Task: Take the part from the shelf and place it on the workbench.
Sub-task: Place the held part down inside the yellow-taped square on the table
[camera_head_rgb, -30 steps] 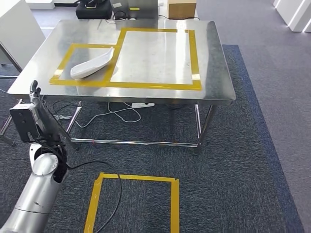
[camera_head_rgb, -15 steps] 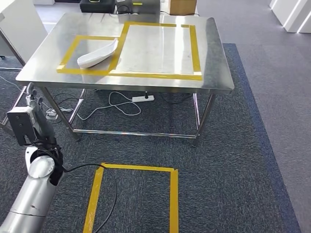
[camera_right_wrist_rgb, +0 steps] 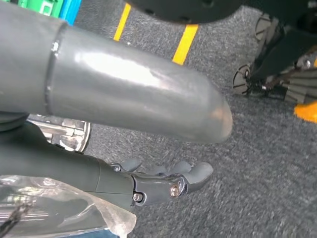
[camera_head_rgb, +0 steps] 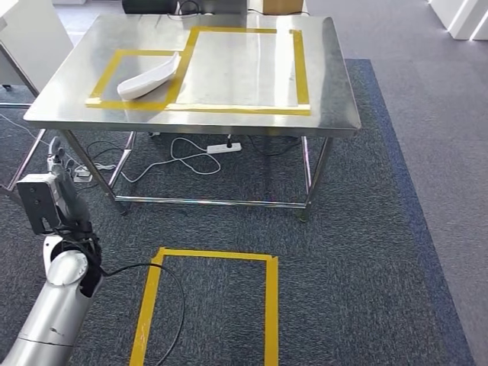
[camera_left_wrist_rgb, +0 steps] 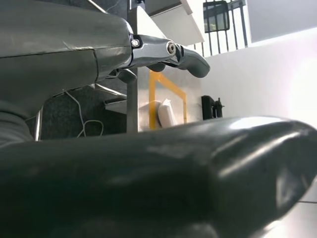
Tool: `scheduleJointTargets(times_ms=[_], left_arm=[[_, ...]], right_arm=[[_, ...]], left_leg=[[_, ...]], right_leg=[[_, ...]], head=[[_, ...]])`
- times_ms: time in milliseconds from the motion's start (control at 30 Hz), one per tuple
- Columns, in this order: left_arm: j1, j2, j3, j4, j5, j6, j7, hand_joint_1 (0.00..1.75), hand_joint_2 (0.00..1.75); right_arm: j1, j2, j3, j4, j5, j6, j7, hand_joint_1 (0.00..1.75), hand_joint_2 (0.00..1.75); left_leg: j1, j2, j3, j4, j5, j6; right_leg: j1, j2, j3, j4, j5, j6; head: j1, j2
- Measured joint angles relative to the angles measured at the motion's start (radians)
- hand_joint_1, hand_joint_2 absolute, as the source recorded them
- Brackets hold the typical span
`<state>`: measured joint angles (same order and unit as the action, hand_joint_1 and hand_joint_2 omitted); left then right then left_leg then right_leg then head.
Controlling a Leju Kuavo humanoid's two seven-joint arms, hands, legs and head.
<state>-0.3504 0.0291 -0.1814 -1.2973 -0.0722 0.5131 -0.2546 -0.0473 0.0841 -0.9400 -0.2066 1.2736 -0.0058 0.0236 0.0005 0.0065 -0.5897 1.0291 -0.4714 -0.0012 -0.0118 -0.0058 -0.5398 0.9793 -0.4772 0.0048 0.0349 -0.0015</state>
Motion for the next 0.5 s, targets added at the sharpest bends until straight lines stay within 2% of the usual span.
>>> scheduleJointTargets(times_ms=[33,100,133,167,200,233,300,333,367,433,500], left_arm=[[0.002,0.001,0.000,-0.002,0.001,-0.001,0.000,0.00,0.00],[0.010,0.003,0.001,-0.003,0.003,-0.004,0.000,0.00,0.00],[0.017,0.005,0.001,-0.003,0.005,-0.005,0.000,0.00,0.00],[0.023,0.006,0.001,-0.003,0.006,-0.006,0.000,0.00,0.00],[0.028,0.006,0.001,-0.004,0.006,-0.008,0.000,0.00,0.00],[0.030,0.007,0.001,-0.004,0.006,-0.009,0.000,0.00,0.00],[0.028,0.007,0.001,-0.007,0.006,-0.012,0.000,0.00,0.00],[0.027,0.007,0.001,-0.009,0.006,-0.014,0.000,0.00,0.00],[0.027,0.006,0.001,-0.010,0.006,-0.017,0.000,0.00,0.00],[0.028,0.006,0.001,-0.011,0.005,-0.020,0.000,0.00,0.00],[0.028,0.006,0.001,-0.013,0.004,-0.022,0.000,0.00,0.00]], right_arm=[[-0.001,0.000,0.000,0.000,0.002,-0.005,-0.002,0.00,0.00],[-0.001,0.001,0.000,0.000,0.007,-0.016,-0.008,0.00,0.00],[-0.001,0.001,0.000,0.000,0.010,-0.021,-0.011,0.00,0.00],[0.000,0.001,0.000,0.000,0.012,-0.025,-0.014,0.00,0.00],[0.000,0.001,0.000,0.000,0.013,-0.027,-0.016,0.00,0.00],[0.000,0.001,0.000,0.000,0.014,-0.027,-0.018,0.00,0.00],[0.000,0.002,0.000,0.000,0.013,-0.029,-0.022,0.00,0.00],[0.000,0.002,0.000,0.000,0.013,-0.030,-0.023,0.00,0.00],[0.000,0.002,0.000,0.000,0.013,-0.031,-0.024,0.00,0.00],[-0.001,0.002,0.000,0.000,0.013,-0.032,-0.025,0.00,0.00],[-0.003,0.002,0.000,-0.001,0.013,-0.032,-0.025,0.00,0.00]], left_leg=[[0.002,-0.001,-0.020,0.046,-0.029,-0.005],[0.005,-0.002,-0.075,0.181,-0.096,-0.013],[0.007,-0.002,-0.097,0.235,-0.115,-0.015],[0.008,-0.002,-0.105,0.256,-0.115,-0.016],[0.008,-0.001,-0.094,0.237,-0.095,-0.016],[0.009,0.003,-0.066,0.181,-0.060,-0.015],[0.004,0.034,-0.002,0.045,-0.004,-0.009],[0.001,0.047,0.015,0.002,0.007,-0.003],[-0.003,0.055,0.020,-0.016,0.008,0.002],[-0.005,0.039,0.013,-0.019,0.012,0.016],[-0.002,0.022,0.009,-0.023,0.019,0.029]], right_leg=[[-0.002,-0.001,-0.001,-0.002,0.004,-0.006],[-0.001,-0.004,-0.006,-0.002,0.006,-0.011],[0.000,-0.006,-0.008,-0.001,0.007,-0.011],[0.000,-0.010,-0.010,0.001,0.007,-0.012],[0.000,-0.014,-0.011,0.003,0.007,-0.011],[0.000,-0.019,-0.011,0.006,0.006,-0.010],[0.003,-0.032,-0.013,0.013,0.002,-0.004],[0.006,-0.039,-0.015,0.015,0.001,0.001],[0.009,-0.047,-0.017,0.017,0.000,0.005],[0.010,-0.067,-0.019,0.017,-0.001,0.015],[0.008,-0.059,-0.031,0.039,-0.023,0.025]], head=[[0.000,0.000],[-0.001,0.000],[-0.001,0.000],[-0.001,0.000],[-0.001,0.000],[-0.001,0.000],[-0.001,0.000],[-0.001,0.000],[0.000,0.000],[0.003,0.000],[0.004,0.000]])
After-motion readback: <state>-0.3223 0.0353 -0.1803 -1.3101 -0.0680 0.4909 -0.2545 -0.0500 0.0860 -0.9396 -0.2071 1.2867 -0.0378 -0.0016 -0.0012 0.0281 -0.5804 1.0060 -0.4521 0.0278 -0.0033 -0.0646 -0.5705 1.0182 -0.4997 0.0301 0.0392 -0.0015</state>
